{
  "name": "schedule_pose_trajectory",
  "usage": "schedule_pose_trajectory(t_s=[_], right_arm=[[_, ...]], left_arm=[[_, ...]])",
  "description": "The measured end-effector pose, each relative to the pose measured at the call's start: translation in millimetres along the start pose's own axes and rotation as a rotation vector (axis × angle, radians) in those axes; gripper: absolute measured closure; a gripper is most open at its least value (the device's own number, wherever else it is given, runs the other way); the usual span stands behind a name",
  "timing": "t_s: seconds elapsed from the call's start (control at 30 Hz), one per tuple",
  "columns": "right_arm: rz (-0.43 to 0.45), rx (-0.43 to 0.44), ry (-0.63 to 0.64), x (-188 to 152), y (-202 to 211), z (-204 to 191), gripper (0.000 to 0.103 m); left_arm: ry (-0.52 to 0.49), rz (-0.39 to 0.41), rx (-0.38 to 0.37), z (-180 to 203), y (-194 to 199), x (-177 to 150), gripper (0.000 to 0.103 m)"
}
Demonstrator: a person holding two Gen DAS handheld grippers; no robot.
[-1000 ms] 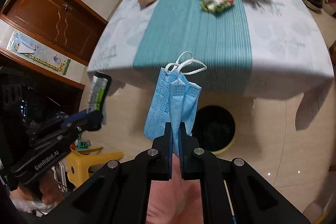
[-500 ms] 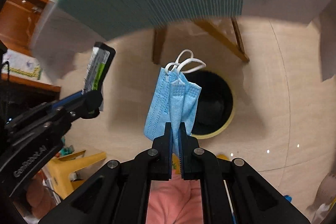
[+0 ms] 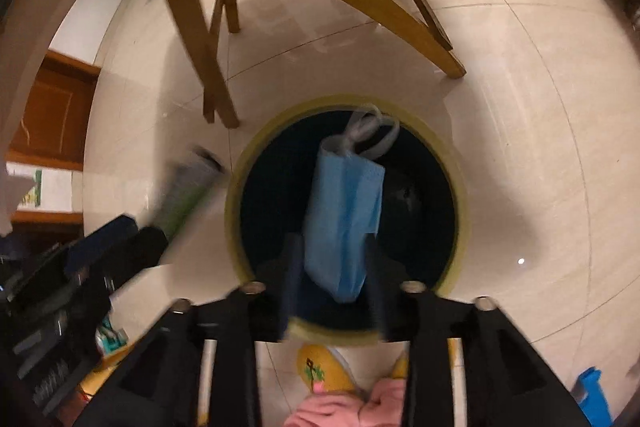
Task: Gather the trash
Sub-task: 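Open both tools to drop the wrappers and masks into the bin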
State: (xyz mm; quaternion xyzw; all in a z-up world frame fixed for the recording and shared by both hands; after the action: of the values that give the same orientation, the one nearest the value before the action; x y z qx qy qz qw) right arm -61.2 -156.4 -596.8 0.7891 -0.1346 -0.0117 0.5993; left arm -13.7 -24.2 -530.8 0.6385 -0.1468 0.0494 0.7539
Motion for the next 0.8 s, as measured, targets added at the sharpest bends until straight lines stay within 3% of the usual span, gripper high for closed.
schedule_pose_trajectory(t_s=[0.03,0.07,0.23,0.37,0.53,0.63,0.8], right_arm=[[0.008,0.008,-0.009,-2.0,-3.8,2.5,0.060],[0.010,0.009,-0.014,-1.6,-5.3,3.4,0.059],[0.010,0.004,-0.045,-9.7,-1.8,15.4,0.059],[0.021,0.013,-0.070,4.4,15.1,20.8,0.059],[0.044,0.030,-0.065,10.3,59.8,11.6,0.059],[0.055,0.036,-0.055,12.4,94.1,-1.0,0.059],[0.083,0.042,-0.038,11.8,166.2,-21.0,0.059]], left_arm=[[0.002,0.004,0.002,0.1,-3.3,-0.2,0.030],[0.006,0.013,0.008,-0.8,-4.4,2.3,0.029],[0.023,0.036,0.019,-8.5,-12.7,6.5,0.028],[0.020,0.058,0.030,-9.0,3.4,14.5,0.028],[0.016,0.059,0.014,3.5,46.1,15.5,0.032],[0.018,0.043,-0.033,13.8,79.0,19.6,0.048],[0.044,0.053,-0.066,19.1,141.9,26.2,0.048]])
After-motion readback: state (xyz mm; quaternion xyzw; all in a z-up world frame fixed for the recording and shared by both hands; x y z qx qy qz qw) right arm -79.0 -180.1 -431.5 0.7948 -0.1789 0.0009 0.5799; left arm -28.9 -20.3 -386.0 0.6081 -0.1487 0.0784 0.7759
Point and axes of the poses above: each gripper's, at about its wrist camera, not at the fingertips, and y roughly against the way its jaws point, z to its right, x to its top, the point moved 8 cm from there along -y, roughly the way its jaws point, and after that the axes turned 3 degrees about z, right-handed, at the moved point
